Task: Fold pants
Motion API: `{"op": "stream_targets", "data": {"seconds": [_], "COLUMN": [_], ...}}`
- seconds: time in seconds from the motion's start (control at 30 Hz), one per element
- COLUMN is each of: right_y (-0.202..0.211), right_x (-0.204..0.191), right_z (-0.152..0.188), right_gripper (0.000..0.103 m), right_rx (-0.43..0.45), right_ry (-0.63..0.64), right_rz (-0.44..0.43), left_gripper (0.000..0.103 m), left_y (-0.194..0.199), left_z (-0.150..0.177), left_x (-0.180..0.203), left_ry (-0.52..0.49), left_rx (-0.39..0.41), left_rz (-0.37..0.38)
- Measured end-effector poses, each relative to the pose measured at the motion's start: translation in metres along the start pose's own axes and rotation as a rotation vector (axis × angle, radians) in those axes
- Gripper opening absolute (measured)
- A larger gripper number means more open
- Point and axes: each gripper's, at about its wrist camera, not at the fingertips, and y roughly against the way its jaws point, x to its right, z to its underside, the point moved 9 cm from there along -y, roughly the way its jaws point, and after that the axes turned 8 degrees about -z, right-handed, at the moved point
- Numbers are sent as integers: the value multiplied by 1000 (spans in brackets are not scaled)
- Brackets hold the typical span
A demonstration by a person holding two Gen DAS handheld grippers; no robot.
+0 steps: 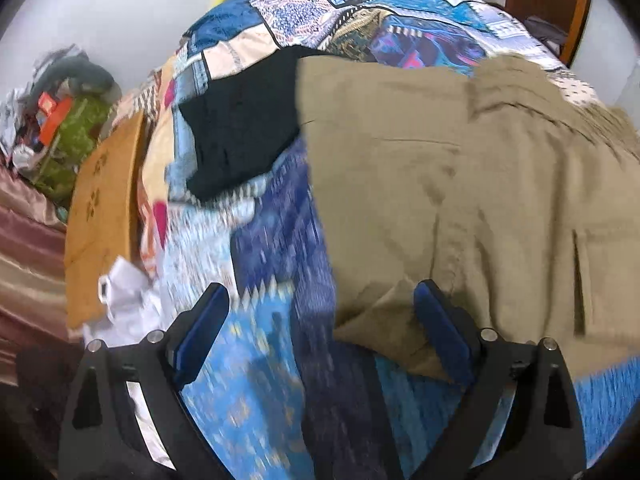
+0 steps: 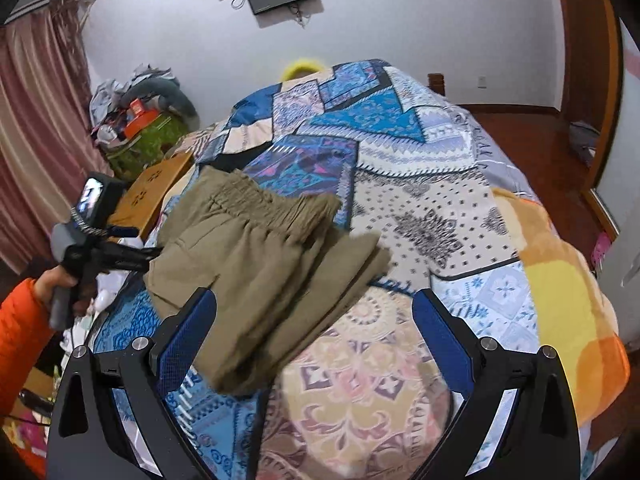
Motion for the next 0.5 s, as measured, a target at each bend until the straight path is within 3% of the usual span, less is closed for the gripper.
{"op": "stream_targets", "data": {"seconds": [0.17, 0.4, 0.5], "right_y": [-10, -35, -45], "right_x": [-2, 9, 12], "right_z": [2, 8, 16], "right_gripper": [94, 53, 52], "right_rx": [14, -44, -70], "right_ry": [7, 10, 5], "right_rz": [54, 53, 40], "left_gripper": [95, 95, 92], "left_y": [30, 41, 39], "left_z": [25, 33, 37], "left_x": [19, 15, 4], "left_ry": [14, 62, 118], "left_rx": [44, 118, 106], "left_rz": [78, 34, 56]}}
